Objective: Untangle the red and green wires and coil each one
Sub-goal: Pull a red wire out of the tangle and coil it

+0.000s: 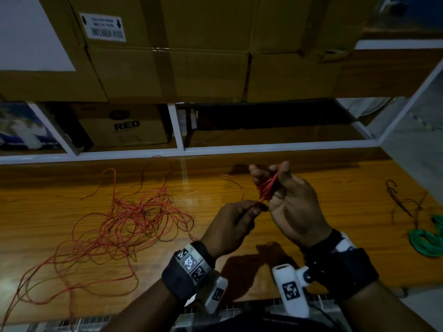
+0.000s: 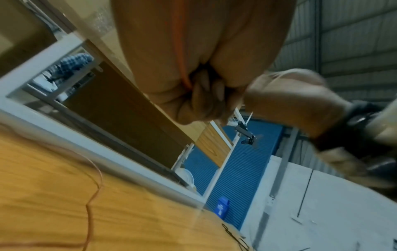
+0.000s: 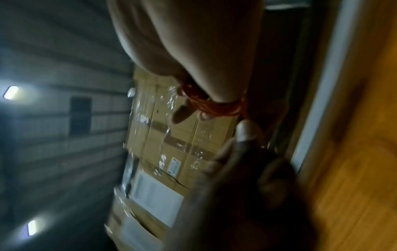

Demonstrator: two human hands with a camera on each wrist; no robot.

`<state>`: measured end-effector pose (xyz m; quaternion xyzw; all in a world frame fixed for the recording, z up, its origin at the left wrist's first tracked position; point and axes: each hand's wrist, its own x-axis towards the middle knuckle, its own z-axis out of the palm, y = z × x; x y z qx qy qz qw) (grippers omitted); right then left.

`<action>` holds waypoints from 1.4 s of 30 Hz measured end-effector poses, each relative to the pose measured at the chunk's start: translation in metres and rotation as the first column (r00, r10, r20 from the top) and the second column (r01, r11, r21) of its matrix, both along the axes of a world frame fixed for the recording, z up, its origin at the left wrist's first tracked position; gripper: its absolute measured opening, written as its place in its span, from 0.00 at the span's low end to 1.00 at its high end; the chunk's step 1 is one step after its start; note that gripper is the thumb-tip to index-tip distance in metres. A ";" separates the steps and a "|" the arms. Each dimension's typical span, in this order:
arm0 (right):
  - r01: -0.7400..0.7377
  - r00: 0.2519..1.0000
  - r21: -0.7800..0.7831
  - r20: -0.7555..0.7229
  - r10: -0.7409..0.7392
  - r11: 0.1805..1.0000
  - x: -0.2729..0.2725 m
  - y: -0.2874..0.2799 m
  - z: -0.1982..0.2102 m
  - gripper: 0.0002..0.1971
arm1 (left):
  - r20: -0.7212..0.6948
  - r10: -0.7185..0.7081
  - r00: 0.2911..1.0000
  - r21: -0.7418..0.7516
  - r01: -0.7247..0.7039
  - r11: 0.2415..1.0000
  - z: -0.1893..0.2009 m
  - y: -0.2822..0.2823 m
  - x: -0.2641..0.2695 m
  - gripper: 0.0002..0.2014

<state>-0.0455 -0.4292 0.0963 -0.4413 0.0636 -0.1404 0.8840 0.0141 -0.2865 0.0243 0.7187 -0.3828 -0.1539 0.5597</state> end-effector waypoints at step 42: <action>-0.685 0.723 -0.241 -0.107 0.683 0.688 -0.024 -0.033 -0.011 0.18 | -0.476 -0.251 0.843 -0.258 0.139 0.956 0.042 0.003 0.019 0.21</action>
